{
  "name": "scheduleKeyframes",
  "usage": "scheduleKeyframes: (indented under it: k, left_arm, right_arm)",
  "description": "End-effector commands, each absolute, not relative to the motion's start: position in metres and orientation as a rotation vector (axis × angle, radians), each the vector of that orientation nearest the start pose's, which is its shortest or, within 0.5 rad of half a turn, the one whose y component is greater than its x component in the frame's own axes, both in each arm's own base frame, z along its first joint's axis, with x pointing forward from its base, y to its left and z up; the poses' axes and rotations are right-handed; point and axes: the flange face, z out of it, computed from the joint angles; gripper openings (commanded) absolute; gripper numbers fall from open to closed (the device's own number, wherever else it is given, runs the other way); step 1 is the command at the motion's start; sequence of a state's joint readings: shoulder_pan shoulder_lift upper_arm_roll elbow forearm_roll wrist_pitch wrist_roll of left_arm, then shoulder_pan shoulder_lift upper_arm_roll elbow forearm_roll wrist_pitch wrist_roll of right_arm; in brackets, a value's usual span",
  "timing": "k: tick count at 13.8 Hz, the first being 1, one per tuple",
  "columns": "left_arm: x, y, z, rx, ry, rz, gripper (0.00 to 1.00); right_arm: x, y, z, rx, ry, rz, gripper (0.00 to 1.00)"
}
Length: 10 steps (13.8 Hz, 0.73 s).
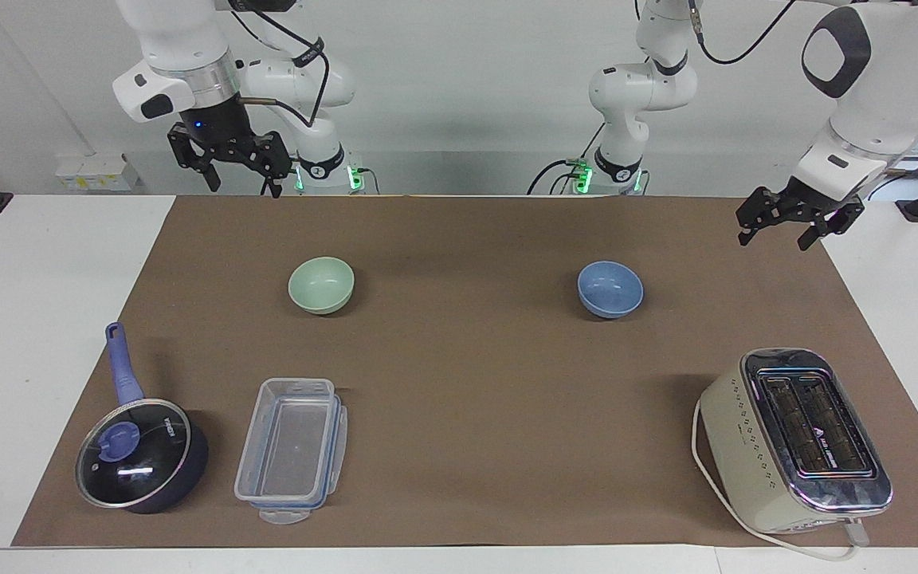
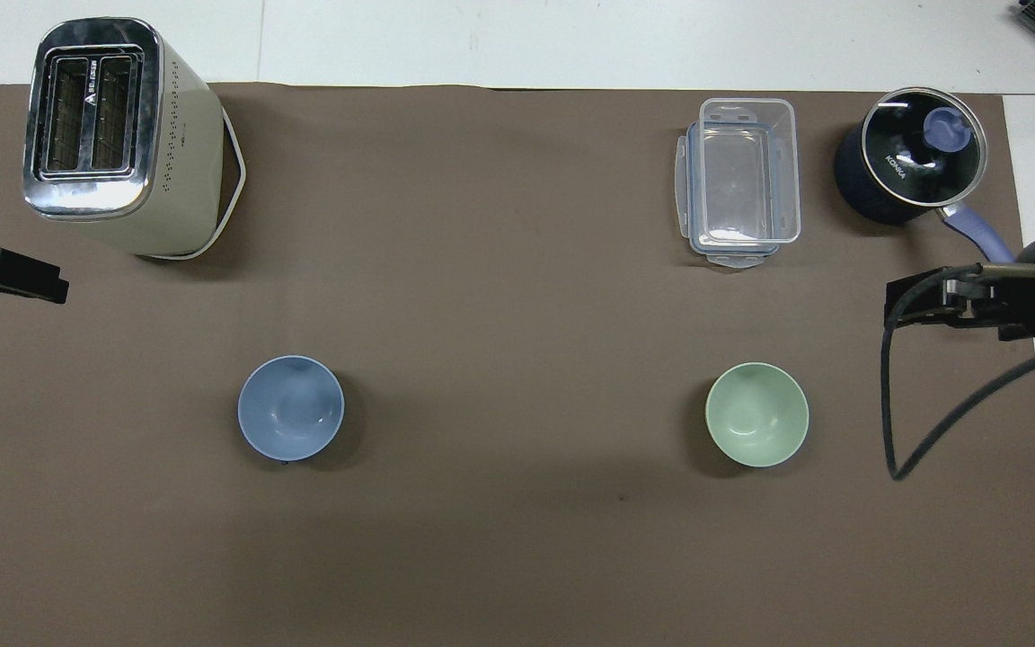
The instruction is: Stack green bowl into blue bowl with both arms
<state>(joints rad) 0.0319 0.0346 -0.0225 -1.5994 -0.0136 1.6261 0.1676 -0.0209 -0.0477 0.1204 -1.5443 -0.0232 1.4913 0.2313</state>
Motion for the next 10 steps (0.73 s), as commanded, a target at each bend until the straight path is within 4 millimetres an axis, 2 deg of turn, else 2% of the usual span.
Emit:
scheduleKeyframes:
  k: [1, 10]
  left_arm:
    - [0.5633, 0.0078, 0.6020, -3.136, 0.243, 0.028, 1.00]
    - [0.5639, 0.0097, 0.6033, -3.134, 0.250, 0.024, 1.00]
  right_arm:
    - [0.5280, 0.0466, 0.6562, -3.163, 0.209, 0.021, 1.00]
    - [0.5285, 0.0466, 0.6554, -3.163, 0.205, 0.023, 1.00]
